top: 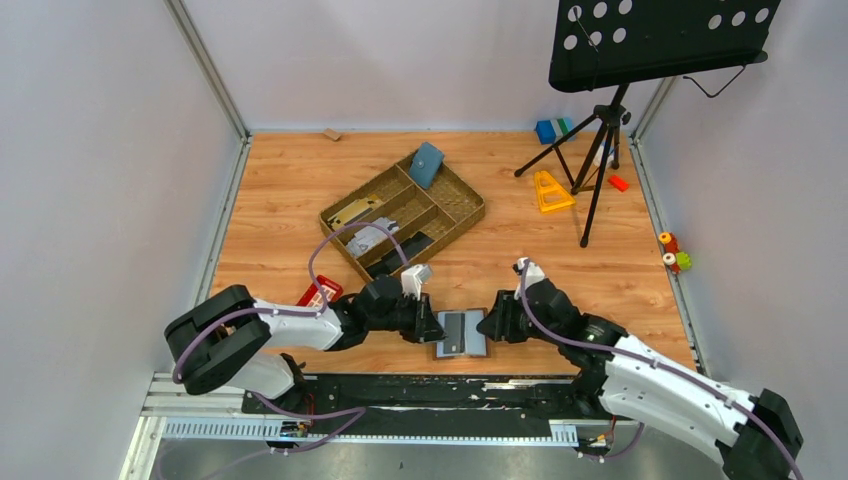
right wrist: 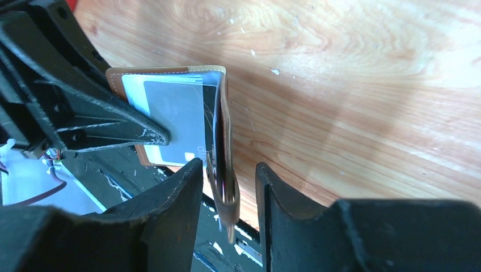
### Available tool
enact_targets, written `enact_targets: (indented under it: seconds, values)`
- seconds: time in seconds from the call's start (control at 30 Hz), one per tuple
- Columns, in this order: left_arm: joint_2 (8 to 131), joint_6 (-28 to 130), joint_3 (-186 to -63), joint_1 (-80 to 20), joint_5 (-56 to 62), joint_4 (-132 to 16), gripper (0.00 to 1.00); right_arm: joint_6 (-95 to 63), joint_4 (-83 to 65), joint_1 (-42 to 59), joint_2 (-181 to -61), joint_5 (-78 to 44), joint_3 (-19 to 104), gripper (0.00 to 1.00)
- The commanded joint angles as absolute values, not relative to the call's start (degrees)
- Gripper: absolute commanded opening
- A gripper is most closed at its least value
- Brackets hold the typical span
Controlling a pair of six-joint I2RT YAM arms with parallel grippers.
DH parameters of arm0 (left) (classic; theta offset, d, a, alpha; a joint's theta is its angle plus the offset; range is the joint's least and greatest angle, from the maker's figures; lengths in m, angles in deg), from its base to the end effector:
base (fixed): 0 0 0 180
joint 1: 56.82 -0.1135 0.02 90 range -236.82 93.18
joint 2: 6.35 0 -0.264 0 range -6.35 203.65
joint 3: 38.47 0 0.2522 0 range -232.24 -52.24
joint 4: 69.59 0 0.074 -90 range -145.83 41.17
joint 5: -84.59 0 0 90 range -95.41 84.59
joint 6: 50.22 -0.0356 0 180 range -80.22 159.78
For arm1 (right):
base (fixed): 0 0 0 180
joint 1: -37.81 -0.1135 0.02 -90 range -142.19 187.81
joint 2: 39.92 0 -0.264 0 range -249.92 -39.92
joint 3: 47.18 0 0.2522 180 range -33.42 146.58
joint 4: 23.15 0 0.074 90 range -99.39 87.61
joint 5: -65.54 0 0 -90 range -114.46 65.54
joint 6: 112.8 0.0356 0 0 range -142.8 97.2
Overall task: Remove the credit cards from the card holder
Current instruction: Remove the credit card from the card holder.
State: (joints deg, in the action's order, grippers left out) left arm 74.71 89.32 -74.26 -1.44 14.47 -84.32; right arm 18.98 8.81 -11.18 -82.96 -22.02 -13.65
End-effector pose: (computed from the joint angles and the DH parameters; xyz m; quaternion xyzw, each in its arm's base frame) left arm 0.1315 -0.2118 0.1405 0.1291 0.8499 -0.4787 0.1788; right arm 0.1025 0.1201 0.1795 -0.0660 0.9091 0.3061 0.2747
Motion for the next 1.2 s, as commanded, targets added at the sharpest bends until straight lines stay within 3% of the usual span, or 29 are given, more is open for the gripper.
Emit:
enact_targets:
  seconds: [0.0, 0.17, 0.43, 0.7, 0.8, 0.9, 1.17]
  values:
    - [70.07, 88.95, -74.67, -1.27, 11.19, -83.16, 0.01, 12.10, 15.74, -11.23, -74.80, -26.82, -8.45, 0.40]
    - [65.52, 89.53, -74.58, -1.36, 9.30, -81.13, 0.00, 8.28, 12.94, -11.24, -71.17, -18.89, -6.66, 0.34]
    - [61.47, 89.85, -74.05, -2.76, 11.24, -80.13, 0.00, 10.67, 3.99, -11.18, -76.49, -11.51, -9.35, 0.33]
    - [57.25, 89.80, -73.90, -4.25, 16.82, -80.37, 0.00, 10.39, 5.27, -9.56, -80.59, -11.74, -8.92, 0.35]
    - [56.81, 89.79, -73.70, -4.51, 20.15, -82.76, 0.00, 11.36, 2.82, -8.44, -79.86, -8.26, -10.16, 0.42]
    - [57.07, 89.92, -73.95, -4.61, 23.34, -85.06, 0.00, 13.68, -2.04, -5.66, -78.45, -2.02, -12.42, 0.46]
    - [54.97, 90.49, -73.32, -4.61, 25.14, -88.67, 0.00, 25.71, -23.18, 4.45, -76.92, 14.95, -21.48, 0.41]
